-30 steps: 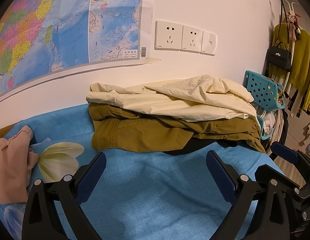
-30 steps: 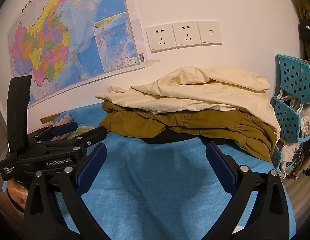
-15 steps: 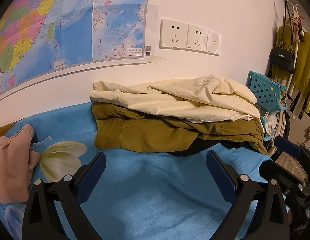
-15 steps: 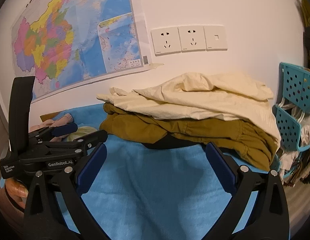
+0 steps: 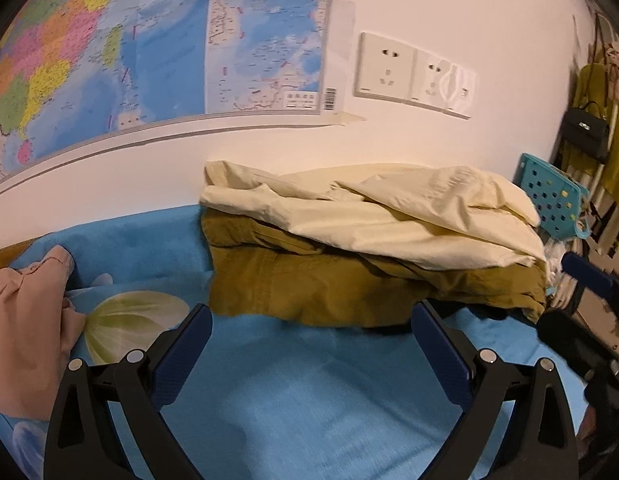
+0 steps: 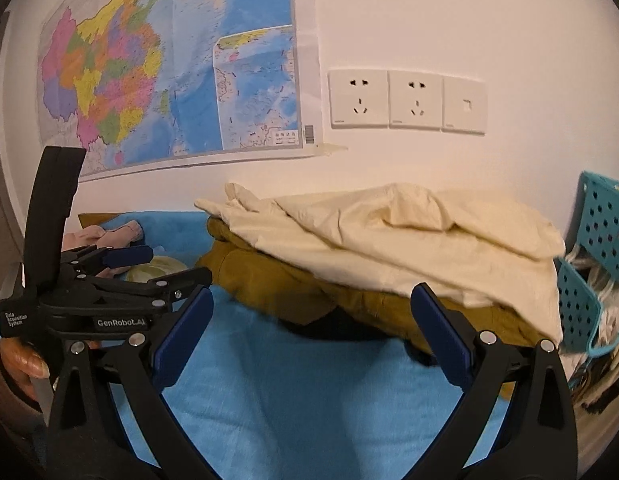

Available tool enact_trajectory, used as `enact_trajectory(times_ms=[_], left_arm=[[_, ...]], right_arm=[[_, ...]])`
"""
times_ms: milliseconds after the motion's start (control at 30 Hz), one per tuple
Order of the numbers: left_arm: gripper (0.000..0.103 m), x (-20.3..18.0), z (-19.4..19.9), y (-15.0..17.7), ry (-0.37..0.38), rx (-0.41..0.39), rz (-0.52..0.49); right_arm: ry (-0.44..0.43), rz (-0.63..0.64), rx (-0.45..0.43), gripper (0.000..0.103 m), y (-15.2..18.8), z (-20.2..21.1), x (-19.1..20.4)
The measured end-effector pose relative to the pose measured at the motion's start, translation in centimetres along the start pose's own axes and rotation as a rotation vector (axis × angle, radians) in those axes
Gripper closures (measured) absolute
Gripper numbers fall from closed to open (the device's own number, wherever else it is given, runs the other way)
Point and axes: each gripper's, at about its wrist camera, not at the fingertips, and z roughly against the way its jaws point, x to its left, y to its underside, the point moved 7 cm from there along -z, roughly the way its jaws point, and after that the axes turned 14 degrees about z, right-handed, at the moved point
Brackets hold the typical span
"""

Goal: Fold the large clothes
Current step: 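Reach both tools to the cream shirt and grasp its edges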

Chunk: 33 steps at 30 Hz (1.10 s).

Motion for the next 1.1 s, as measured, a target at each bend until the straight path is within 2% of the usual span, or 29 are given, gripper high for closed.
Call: enact_trajectory(times_ms=[200,433,467,533,567,600,633,733,800,833,900,1033,1100], left_arm=[[0.007,2.1,-2.3,-1.4,-0.046,0.010,0.045],[0.007,3.0,-4.7,-2.2,-0.046,0.040,0.050],[0.007,2.9,-5.0,-2.2,-0.045,0.046,0.050],[0.007,2.7,-5.7,-2.3,-0.037,0.058,0.049],[0.007,2.5,-6.0,-2.3,-0.034,0.062,0.048],[0.007,2.3,-6.2,-2.3,-0.032,0.064,0.047],[0.007,2.1,-6.4,-2.5,-0.028,0.063,0.050],[0.007,1.7,-6.8,-3.0,-0.008,0.056,0.060],[0.007,1.5,-7.2,-3.3,0.003,0.055,0.065],[0.007,1.5,-7.4,-3.4,0.001,0.055,0.067],[0.007,1.4,-7.7,-3.6,0.003,0.058,0.074],[0.007,1.6,-8.3,-3.8,0.006,0.060,0.085],[0.007,1.6,-8.5,-3.8,0.006,0.060,0.086]], right_arm=[[0.037,0.179,0.042,0.006,-3.1,-5.4,-0.2],[0.108,0.368,0.187,0.008,-3.4,-12.6,-1.8],[0.120,0.396,0.199,0.014,-3.3,-13.0,-2.0],[0.139,0.447,0.238,0.038,-3.4,-13.6,-2.7],[0.137,0.451,0.250,0.063,-3.6,-13.5,-3.2],[0.115,0.433,0.246,0.079,-4.1,-13.0,-4.0],[0.101,0.396,0.221,0.082,-4.9,-12.1,-5.1],[0.075,0.283,0.158,0.080,-6.5,-9.7,-7.8],[0.050,0.314,0.172,0.060,-6.6,-9.4,-7.7],[0.049,0.349,0.183,0.056,-6.4,-9.6,-7.2],[0.019,0.459,0.218,0.035,-6.2,-10.9,-5.3],[-0.043,0.612,0.245,0.029,-5.5,-13.3,-1.8],[-0.062,0.641,0.262,0.036,-5.6,-14.6,-0.8]])
